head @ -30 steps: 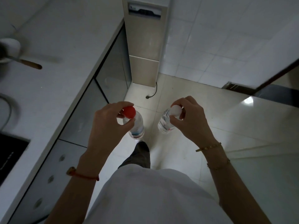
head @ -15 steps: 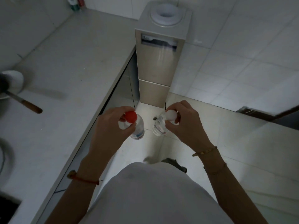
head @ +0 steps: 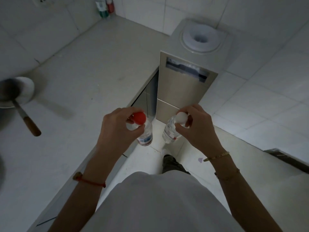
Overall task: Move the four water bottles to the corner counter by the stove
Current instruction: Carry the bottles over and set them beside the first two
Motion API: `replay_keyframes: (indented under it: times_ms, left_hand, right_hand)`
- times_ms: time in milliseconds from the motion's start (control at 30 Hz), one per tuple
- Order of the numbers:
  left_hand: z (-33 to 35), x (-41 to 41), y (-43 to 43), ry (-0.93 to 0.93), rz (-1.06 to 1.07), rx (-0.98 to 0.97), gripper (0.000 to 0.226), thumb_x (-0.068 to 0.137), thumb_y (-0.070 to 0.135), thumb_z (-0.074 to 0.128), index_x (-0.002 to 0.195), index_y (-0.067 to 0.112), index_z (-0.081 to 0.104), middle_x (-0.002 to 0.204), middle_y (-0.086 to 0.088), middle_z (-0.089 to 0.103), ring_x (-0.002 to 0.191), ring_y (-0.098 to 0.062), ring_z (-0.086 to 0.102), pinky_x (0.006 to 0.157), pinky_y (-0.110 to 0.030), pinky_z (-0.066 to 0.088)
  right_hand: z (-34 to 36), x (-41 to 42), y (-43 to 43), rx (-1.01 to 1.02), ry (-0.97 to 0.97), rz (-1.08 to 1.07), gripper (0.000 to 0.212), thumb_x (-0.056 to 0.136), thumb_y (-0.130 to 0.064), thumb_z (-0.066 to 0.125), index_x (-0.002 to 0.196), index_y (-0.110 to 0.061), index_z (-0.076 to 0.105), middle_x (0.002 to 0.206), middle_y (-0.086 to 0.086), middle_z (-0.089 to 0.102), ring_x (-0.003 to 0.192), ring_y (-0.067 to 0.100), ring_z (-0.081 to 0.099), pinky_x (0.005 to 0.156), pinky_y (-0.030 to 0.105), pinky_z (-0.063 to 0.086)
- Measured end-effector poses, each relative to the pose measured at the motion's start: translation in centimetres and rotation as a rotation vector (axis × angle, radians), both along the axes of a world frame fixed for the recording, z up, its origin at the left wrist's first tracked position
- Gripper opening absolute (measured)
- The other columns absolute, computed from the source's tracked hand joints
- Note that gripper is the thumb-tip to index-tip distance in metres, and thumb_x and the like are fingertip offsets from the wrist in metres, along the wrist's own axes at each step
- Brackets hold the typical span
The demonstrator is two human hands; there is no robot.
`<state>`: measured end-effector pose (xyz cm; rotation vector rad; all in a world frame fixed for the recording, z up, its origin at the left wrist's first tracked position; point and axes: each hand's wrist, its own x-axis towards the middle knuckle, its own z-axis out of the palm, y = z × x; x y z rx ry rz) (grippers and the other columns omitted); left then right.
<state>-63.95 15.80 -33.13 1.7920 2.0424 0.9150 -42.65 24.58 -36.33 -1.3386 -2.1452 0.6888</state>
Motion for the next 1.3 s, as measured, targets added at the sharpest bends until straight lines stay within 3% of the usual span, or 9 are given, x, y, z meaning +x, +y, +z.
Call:
replay_keyframes:
  times_ms: [133,267,533,700,833,900,1000,1133,1300]
  left_hand:
    - [0.3,0.5,4.3,-0.015,0.119,0.028,0.048,0.068,0.016,0.086,0.112,0.008,0.07,0.102,-0.009,0.074,0.084,-0.021,0.071,0.079,-0.039,0.06]
    - [0.6,1.2,8.0,-0.014,0.218,0.071,0.045,0.068,0.016,0.086,0.11,0.01,0.072,0.099,-0.007,0.075,0.08,-0.016,0.071,0.077,-0.028,0.059]
    - [0.5,1.4,14.4,-0.063,0.392,0.099,0.044,0.072,0.016,0.083,0.114,0.016,0.07,0.105,-0.001,0.073,0.086,-0.009,0.067,0.082,-0.02,0.056]
    - [0.6,0.2,17.1,-0.061,0.443,0.088,0.044,0.073,0.017,0.082,0.115,0.015,0.069,0.104,-0.002,0.072,0.086,-0.011,0.067,0.079,-0.025,0.059]
    - [0.4,-1.7,18.9,-0.088,0.483,0.077,0.044,0.072,0.016,0.083,0.114,0.016,0.069,0.103,-0.002,0.072,0.086,-0.011,0.068,0.077,-0.029,0.06]
    - [0.2,-2.8,19.8,-0.088,0.484,0.068,0.045,0.071,0.016,0.084,0.114,0.015,0.069,0.103,-0.003,0.072,0.086,-0.012,0.068,0.077,-0.03,0.06]
    - [0.0,-4.9,21.3,-0.083,0.478,0.067,0.046,0.071,0.016,0.084,0.115,0.014,0.069,0.104,-0.004,0.072,0.087,-0.013,0.068,0.077,-0.028,0.06]
    - [-0.3,-8.2,23.5,-0.072,0.477,0.053,0.046,0.072,0.017,0.083,0.116,0.016,0.069,0.104,-0.002,0.072,0.085,-0.008,0.067,0.08,-0.015,0.056]
    - [-0.4,-12.8,26.7,-0.098,0.456,0.068,0.046,0.072,0.015,0.083,0.116,0.015,0.069,0.103,-0.002,0.072,0.087,-0.01,0.067,0.08,-0.019,0.057]
  right_hand:
    - [0.3,-0.5,6.7,-0.02,-0.005,0.137,0.035,0.072,-0.016,0.079,0.101,-0.006,0.062,0.102,0.009,0.06,0.082,0.015,0.058,0.073,0.013,0.046]
    - [0.9,-1.2,12.2,-0.01,0.021,0.242,0.031,0.072,-0.012,0.077,0.099,-0.007,0.061,0.099,0.006,0.059,0.081,0.014,0.058,0.074,0.017,0.049]
    - [1.5,-3.8,22.1,0.017,0.0,0.423,0.028,0.075,-0.012,0.074,0.099,-0.012,0.06,0.098,-0.004,0.051,0.076,0.0,0.052,0.071,0.001,0.042]
    - [1.9,-6.3,26.1,0.031,0.013,0.481,0.027,0.075,-0.011,0.074,0.099,-0.012,0.061,0.096,-0.007,0.05,0.074,-0.002,0.051,0.07,0.006,0.042]
    - [2.0,-8.9,28.4,0.03,0.03,0.504,0.026,0.073,-0.008,0.074,0.097,-0.009,0.063,0.099,0.002,0.057,0.078,0.009,0.055,0.074,0.017,0.048]
    - [1.8,-10.4,29.5,0.026,0.025,0.512,0.027,0.074,-0.008,0.074,0.099,-0.008,0.063,0.102,0.006,0.059,0.08,0.011,0.057,0.074,0.013,0.047]
    - [1.7,-12.6,30.9,0.02,0.021,0.51,0.028,0.074,-0.009,0.075,0.1,-0.007,0.064,0.103,0.007,0.06,0.081,0.012,0.057,0.072,0.008,0.043]
    - [1.6,-15.9,32.8,0.008,0.012,0.496,0.031,0.074,-0.013,0.076,0.102,-0.007,0.063,0.104,0.007,0.061,0.082,0.011,0.056,0.075,0.018,0.045]
    - [1.5,-20.0,35.1,0.017,0.017,0.484,0.033,0.076,-0.017,0.075,0.104,-0.01,0.06,0.107,0.005,0.06,0.086,0.011,0.056,0.079,0.023,0.052]
